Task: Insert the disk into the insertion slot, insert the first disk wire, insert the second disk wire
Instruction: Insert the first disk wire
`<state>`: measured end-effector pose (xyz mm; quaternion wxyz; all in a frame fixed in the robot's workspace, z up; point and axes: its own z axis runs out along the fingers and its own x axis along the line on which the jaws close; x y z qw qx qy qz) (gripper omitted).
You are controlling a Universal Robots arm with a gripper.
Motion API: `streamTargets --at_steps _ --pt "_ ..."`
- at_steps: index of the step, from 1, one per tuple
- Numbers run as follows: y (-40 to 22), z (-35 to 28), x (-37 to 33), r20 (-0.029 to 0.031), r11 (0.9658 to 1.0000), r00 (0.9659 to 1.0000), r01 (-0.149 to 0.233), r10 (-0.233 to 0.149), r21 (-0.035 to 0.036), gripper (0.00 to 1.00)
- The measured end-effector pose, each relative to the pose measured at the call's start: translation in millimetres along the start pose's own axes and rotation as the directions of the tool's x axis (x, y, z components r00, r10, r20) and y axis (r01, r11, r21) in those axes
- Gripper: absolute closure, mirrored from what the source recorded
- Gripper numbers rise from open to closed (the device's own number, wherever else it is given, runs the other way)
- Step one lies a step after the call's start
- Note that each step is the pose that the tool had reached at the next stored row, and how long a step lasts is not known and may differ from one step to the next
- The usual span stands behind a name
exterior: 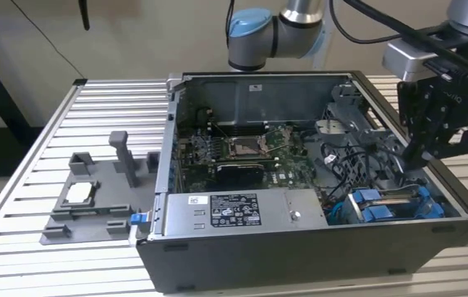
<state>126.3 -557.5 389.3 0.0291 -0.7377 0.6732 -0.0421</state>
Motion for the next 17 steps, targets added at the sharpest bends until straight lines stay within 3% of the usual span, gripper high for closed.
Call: streamTargets --at_steps 6,8,14,17 --pt "-3.6 0.7 -0.4 -0.0471 0.999 0.9989 0.005 -0.007 -0.0434 0.81" --pt "-5.6 1.3 -0.3 -0.0568 0.9984 0.9983 0.006 -0.009 -0.0562 0.81" --pt "-12.8 4.6 0.3 -0.0638 0.9959 0.9979 0.007 -0.012 -0.0906 0.81" --pt "-15.6 8.2 0.5 -0.0617 0.9952 0.998 0.007 -0.013 -0.0974 0.81"
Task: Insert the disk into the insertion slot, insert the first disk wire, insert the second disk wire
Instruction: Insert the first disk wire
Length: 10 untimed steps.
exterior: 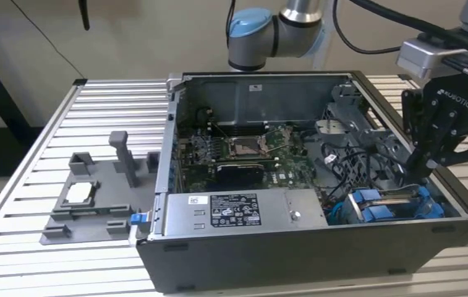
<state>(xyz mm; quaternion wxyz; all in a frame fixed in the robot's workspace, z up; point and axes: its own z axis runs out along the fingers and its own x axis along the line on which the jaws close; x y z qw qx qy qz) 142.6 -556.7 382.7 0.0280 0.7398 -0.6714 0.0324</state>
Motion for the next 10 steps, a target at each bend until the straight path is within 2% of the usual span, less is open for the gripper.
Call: streamTargets --at_steps 1,3,6,7,8,10 --pt "-0.4 0.6 0.1 0.0037 1.0 1.0 0.0 0.0 0.0003 0.81" --pt "-1.1 1.9 0.0 0.0174 1.0 0.9998 0.0 0.0 0.0015 0.81" --pt "-2.4 3.3 0.0 0.0479 1.0 0.9989 -0.002 0.002 0.0043 0.81" --pt "-3.0 4.0 0.0 0.0554 1.0 0.9985 -0.003 0.002 0.005 0.81" --pt "-3.9 5.0 0.3 0.0604 1.0 0.9982 -0.003 0.003 0.0054 0.81" --pt "-6.1 7.6 0.8 0.0642 1.0 0.9979 -0.003 0.003 0.0049 0.81"
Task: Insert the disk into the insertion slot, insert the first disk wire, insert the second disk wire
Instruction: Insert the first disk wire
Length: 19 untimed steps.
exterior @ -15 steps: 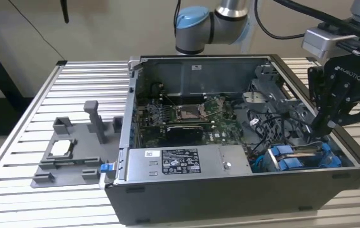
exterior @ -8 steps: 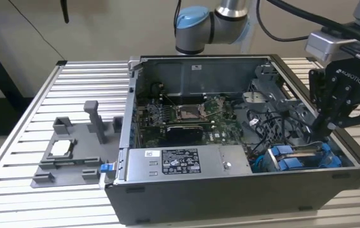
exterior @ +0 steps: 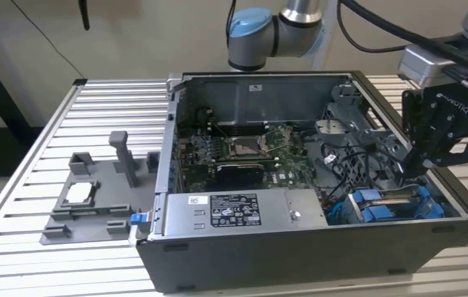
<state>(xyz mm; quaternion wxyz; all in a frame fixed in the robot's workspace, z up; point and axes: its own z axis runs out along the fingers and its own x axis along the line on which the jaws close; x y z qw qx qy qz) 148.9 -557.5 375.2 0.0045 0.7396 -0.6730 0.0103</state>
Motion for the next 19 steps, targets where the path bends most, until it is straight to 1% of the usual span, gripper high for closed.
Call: streamTargets --at_steps 3,8,18,19 --pt "-2.4 3.5 0.8 0.0042 1.0 1.0 -0.001 0.001 -0.0005 0.81" --pt "-3.2 9.8 1.2 0.0105 0.9999 0.9998 -0.014 0.014 -0.001 0.81" --pt "-5.0 23.5 2.8 0.0117 0.9993 0.9992 -0.038 0.038 -0.0041 0.81" --pt "-5.6 24.5 2.9 0.0132 0.9992 0.9992 -0.039 0.039 -0.0041 0.81"
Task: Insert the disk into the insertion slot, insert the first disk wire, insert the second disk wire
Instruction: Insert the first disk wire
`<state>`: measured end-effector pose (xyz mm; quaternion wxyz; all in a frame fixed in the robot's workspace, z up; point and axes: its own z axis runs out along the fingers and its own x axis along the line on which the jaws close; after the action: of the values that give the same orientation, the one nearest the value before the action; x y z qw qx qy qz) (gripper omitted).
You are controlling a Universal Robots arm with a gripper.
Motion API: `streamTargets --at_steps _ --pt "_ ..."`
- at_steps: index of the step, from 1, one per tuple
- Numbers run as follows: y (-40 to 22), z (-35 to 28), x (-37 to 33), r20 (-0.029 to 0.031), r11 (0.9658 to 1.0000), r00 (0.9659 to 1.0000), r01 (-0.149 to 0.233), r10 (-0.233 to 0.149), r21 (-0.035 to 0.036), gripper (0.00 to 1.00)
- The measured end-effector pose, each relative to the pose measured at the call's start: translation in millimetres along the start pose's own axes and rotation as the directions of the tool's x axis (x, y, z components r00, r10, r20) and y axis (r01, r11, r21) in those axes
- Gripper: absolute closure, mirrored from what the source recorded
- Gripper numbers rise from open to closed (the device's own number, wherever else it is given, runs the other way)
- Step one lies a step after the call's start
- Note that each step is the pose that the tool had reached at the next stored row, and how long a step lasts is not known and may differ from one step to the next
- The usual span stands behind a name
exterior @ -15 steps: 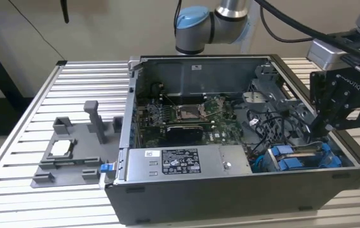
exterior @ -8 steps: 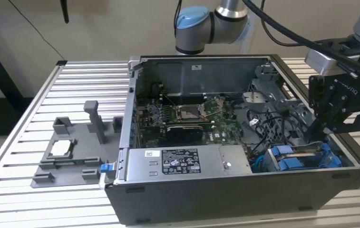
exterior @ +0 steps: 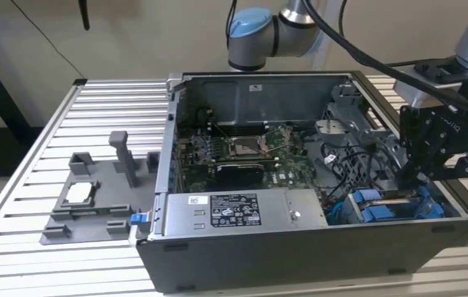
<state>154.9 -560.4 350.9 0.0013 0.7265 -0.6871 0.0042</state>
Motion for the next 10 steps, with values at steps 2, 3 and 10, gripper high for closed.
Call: streamTargets --at_steps 2,3,10 --pt "-1.0 1.7 0.2 0.0039 1.0 1.0 -0.001 0.001 0.0002 0.81" --pt "-1.5 2.5 0.2 0.0057 1.0 1.0 -0.001 0.001 0.0003 0.81" --pt "-3.1 7.1 0.3 0.0099 1.0 0.9999 -0.004 0.004 0.0005 0.81"
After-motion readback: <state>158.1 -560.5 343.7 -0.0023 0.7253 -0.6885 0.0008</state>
